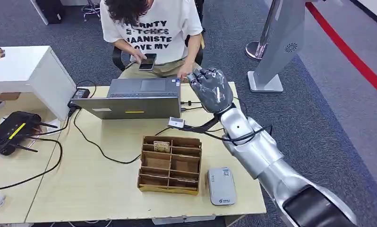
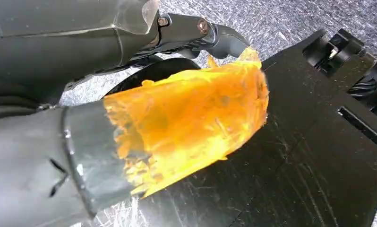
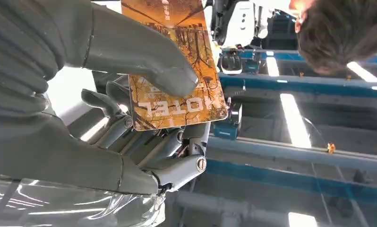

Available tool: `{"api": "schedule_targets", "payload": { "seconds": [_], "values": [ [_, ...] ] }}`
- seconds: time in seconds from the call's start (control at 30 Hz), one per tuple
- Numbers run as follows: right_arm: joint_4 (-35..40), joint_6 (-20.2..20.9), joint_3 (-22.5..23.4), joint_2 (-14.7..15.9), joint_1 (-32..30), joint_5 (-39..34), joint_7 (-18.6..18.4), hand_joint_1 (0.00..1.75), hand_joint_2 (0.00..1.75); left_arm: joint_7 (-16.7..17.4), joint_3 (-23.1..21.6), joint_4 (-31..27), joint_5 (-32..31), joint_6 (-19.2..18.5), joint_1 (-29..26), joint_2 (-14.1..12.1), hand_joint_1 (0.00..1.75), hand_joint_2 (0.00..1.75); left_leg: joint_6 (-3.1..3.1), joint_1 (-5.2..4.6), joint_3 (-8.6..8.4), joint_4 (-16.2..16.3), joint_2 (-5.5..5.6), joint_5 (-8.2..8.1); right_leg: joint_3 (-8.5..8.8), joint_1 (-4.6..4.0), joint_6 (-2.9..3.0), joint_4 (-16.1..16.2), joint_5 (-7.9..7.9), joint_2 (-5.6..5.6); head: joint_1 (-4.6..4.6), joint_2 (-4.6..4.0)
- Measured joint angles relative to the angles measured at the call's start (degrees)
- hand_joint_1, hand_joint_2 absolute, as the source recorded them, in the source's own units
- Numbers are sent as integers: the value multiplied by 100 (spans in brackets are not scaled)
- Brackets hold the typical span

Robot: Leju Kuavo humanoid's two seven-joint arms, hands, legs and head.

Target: Pass the card to the sensor for recognition and then transmit it.

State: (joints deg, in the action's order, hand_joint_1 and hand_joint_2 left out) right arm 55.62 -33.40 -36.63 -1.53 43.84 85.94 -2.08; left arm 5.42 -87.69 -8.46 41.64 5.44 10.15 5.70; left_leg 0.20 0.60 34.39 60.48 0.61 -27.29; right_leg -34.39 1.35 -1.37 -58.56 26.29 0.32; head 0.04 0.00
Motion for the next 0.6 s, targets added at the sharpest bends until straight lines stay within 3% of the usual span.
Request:
{"api": "schedule_targets", "payload": {
  "seconds": [0.2,0.6],
  "values": [
    [-353,-135,-9,-122,94,24,-11,175,175,4,0,0,-4,-50,17,0,0,0,0,0,0,0,0,0,0,0,0,0,0,0,2,0],
    [-516,-162,39,-474,49,-376,304,175,175,7,-33,0,13,-55,21,11,0,0,0,1,0,0,-1,0,-2,-1,0,0,0,1,2,0]
  ]
}}
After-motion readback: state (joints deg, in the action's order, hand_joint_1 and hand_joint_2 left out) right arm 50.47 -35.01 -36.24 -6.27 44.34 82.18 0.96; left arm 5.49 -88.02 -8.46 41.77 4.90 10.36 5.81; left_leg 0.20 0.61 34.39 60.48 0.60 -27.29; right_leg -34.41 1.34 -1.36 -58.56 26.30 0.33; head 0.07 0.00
